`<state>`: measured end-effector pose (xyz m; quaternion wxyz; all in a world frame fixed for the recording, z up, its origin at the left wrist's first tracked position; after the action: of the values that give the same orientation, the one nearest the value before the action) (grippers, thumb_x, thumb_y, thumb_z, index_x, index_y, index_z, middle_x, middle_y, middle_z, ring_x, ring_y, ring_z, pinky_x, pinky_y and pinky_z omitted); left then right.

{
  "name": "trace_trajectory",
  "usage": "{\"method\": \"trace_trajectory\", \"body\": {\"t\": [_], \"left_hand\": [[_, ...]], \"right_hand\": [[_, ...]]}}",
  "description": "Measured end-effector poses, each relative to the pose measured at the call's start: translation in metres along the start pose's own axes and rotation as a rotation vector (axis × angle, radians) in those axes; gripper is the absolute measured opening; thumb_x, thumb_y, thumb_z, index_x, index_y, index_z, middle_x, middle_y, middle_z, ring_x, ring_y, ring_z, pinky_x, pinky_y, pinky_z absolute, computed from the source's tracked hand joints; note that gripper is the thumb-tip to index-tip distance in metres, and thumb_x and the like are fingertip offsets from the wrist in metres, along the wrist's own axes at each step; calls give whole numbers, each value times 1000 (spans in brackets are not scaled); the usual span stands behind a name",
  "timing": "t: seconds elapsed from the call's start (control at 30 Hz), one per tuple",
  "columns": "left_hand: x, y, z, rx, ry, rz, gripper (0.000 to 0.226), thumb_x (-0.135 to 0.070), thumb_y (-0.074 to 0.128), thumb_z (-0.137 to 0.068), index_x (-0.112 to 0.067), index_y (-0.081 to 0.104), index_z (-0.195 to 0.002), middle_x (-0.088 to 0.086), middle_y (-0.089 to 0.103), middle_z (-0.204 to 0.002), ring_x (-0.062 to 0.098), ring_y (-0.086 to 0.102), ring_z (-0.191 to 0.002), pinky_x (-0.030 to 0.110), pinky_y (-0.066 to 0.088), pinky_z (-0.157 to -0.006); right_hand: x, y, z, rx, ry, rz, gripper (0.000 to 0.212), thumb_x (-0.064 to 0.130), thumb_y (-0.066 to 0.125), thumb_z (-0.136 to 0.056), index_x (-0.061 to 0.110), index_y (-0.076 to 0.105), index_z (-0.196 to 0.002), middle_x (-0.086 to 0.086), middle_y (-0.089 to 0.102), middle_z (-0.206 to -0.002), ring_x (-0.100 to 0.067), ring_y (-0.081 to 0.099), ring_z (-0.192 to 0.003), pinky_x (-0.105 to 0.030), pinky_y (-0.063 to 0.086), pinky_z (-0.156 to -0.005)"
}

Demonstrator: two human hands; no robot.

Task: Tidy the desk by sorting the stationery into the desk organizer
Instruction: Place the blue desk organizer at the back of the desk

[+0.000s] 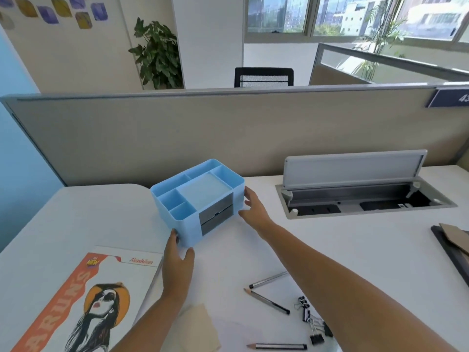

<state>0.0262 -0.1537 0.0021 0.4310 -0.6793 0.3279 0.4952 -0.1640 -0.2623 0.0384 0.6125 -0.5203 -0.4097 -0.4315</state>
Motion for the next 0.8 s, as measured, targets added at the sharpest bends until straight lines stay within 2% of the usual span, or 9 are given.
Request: {"method": "trace_trajectory", "body": {"t": [0.07,0.17,0.27,0.37,0.5,0.63,0.73,0.8], "left_hand": [[2,2,-2,-19,-19,20,57,1,53,-89,-15,34,-139,4,42,-141,21,38,-131,33,31,-105],[2,7,-7,-25,-37,74,58,6,48,-88,-20,34,-139,1,43,-140,17,38,-128,30,33,-100],[0,11,-9,1,-45,98,60,11,42,-87,-17,35,-139,0,45,-138,17,40,-127,28,34,-98],[-8,21,-8,29,-68,120,50,1,45,-91,-17,38,-138,-2,48,-133,15,44,-122,26,37,-95],[-23,39,-9,80,-61,134,44,-8,49,-93,-18,40,-135,-6,51,-122,11,47,-110,20,37,-83],[-32,56,-12,156,-73,149,43,-6,49,-92,-17,40,-133,-9,48,-120,8,45,-110,19,37,-83],[-35,65,-16,195,-70,161,45,0,48,-91,-18,40,-131,-9,47,-119,8,45,-109,9,36,-74],[-33,67,-17,207,-70,174,47,3,47,-90,-18,40,-132,-7,49,-120,10,46,-111,7,37,-72]], "right_hand": [[-2,3,-2,-19,-5,-81,60,22,59,-89,23,30,-142,1,38,-146,-20,40,-131,-39,38,-106],[-7,0,0,-68,3,-188,52,10,56,-90,24,38,-137,-1,45,-140,-15,46,-119,-33,44,-98],[-16,-12,7,-118,21,-243,56,-2,54,-88,23,38,-136,-3,46,-135,-14,46,-113,-27,46,-90],[-25,-28,19,-153,31,-246,58,1,57,-88,22,34,-136,-2,46,-129,-14,46,-112,-31,46,-95],[-34,-53,29,-196,6,-217,62,6,64,-84,23,34,-136,4,48,-120,-14,48,-114,-37,45,-99],[-39,-72,37,-248,-24,-172,64,5,64,-84,24,32,-136,6,45,-120,-10,45,-111,-34,44,-99],[-47,-78,40,-307,-43,-132,65,3,64,-83,23,33,-136,0,46,-129,-10,45,-113,-33,44,-99],[-49,-78,41,-328,-56,-111,65,2,64,-83,23,33,-136,-3,45,-132,-12,46,-115,-35,44,-101]]}}
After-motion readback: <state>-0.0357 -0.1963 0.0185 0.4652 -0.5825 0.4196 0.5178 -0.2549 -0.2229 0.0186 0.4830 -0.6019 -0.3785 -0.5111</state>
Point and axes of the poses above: each hand's wrist, its own z-axis away from the middle knuckle, its own y-axis out of the palm, x = y × z, the point moved 5 cm from there along -z, towards the middle knuckle
